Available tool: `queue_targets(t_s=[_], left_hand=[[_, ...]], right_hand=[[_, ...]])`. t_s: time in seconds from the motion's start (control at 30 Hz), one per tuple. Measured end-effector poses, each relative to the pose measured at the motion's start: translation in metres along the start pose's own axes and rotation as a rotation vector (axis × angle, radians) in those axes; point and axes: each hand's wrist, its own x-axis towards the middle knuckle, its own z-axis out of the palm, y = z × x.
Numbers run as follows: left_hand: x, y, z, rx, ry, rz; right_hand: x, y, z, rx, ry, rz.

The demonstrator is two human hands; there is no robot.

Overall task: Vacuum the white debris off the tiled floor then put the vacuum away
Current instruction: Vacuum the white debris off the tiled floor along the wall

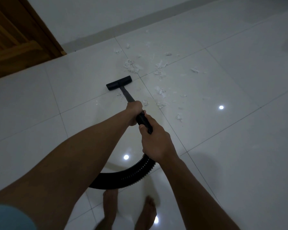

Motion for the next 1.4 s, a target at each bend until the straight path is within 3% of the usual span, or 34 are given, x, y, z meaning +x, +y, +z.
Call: queue_targets(t_s=[0.47, 1.4], left_hand=[[-0.025, -0.031, 0.016, -0.023, 0.008, -0.017], [-0.077, -0.099, -0.01, 0.075, -0.014, 0.02]], right_hand=[[-0.036, 0.018, -0.018, -0.036, -0.005, -0.01], [-0.122, 0.05, 0.023, -0.009, 0.062, 0.012]])
